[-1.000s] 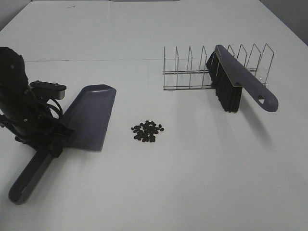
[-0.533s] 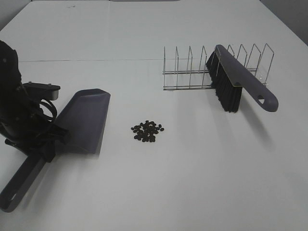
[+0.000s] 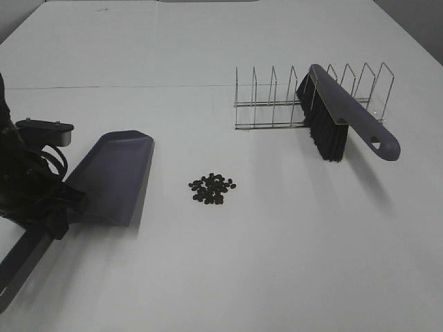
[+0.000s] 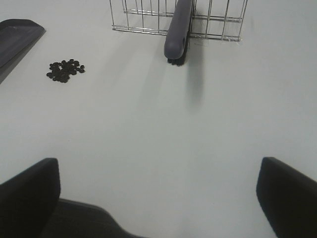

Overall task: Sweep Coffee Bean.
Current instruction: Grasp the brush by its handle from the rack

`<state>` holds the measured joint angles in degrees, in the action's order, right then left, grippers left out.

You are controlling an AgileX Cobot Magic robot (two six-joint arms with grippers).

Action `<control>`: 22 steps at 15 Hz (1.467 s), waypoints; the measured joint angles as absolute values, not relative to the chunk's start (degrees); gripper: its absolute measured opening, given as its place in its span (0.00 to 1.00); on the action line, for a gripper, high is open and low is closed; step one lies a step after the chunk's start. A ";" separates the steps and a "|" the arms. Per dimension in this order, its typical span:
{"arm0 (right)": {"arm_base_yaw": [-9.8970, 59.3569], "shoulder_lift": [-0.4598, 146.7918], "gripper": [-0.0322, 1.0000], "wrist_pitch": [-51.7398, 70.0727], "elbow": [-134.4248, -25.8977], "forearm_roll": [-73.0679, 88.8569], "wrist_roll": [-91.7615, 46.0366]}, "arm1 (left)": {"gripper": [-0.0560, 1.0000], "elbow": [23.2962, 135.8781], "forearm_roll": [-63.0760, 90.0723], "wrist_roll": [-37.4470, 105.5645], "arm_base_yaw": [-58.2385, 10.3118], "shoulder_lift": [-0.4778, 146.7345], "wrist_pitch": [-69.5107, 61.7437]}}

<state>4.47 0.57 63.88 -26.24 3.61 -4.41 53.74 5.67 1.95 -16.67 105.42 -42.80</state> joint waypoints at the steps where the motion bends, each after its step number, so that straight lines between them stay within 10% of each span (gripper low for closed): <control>1: 4.47 3.50 0.98 63.88 -26.41 3.61 -2.75 | 0.38 53.74 5.67 1.95 -16.67 104.97 -42.11; 14: 4.47 80.84 0.98 53.63 -64.46 3.32 -1.15 | 0.38 53.74 5.67 0.63 -16.67 102.96 -40.28; 22: 3.15 129.60 0.98 69.61 -115.91 2.64 -5.21 | 0.38 53.74 5.56 0.63 -16.67 102.96 -41.60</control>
